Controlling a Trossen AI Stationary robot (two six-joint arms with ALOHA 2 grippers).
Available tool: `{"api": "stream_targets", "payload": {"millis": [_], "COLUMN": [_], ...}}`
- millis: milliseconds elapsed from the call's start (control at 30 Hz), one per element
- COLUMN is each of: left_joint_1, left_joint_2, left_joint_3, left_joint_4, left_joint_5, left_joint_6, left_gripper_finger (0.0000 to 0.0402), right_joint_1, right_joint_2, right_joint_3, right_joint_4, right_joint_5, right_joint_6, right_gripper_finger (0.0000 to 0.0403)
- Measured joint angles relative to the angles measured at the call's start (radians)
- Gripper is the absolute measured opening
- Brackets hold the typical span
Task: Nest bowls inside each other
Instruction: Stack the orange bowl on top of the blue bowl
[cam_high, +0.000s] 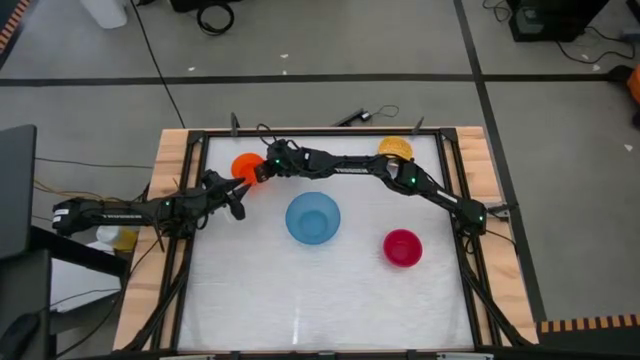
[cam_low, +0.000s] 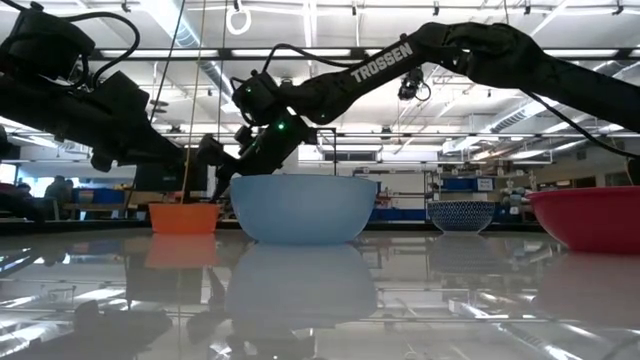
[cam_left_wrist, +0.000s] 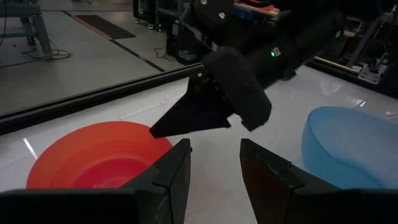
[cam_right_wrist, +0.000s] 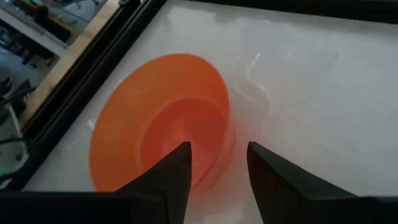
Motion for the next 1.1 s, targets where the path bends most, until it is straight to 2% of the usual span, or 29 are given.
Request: {"api": "stream_targets", "payload": {"millis": [300, 733, 1100], "left_joint_1": [0.0, 0.0, -0.002], "left_joint_2": [0.0, 0.011, 0.011], "left_joint_3": [0.0, 0.0, 0.0], "left_joint_4": [0.0, -0.014, -0.015], "left_joint_5": [0.0, 0.001, 0.002], "left_joint_6": [-0.001, -0.05, -0.053], "left_gripper_finger": [0.0141, 0.0141, 0.0141], "right_joint_1": [0.022, 0.023, 0.027], "right_joint_2": [0.0, 0.0, 0.001], "right_joint_3": [0.0, 0.0, 0.0], "right_joint_4": [-0.032, -0.051, -0.144], "right_joint_5": [-0.011, -0.035, -0.035], "right_joint_6": [0.004, -0.022, -0.087], "right_gripper_finger": [0.015, 0.0075, 0.0007]}}
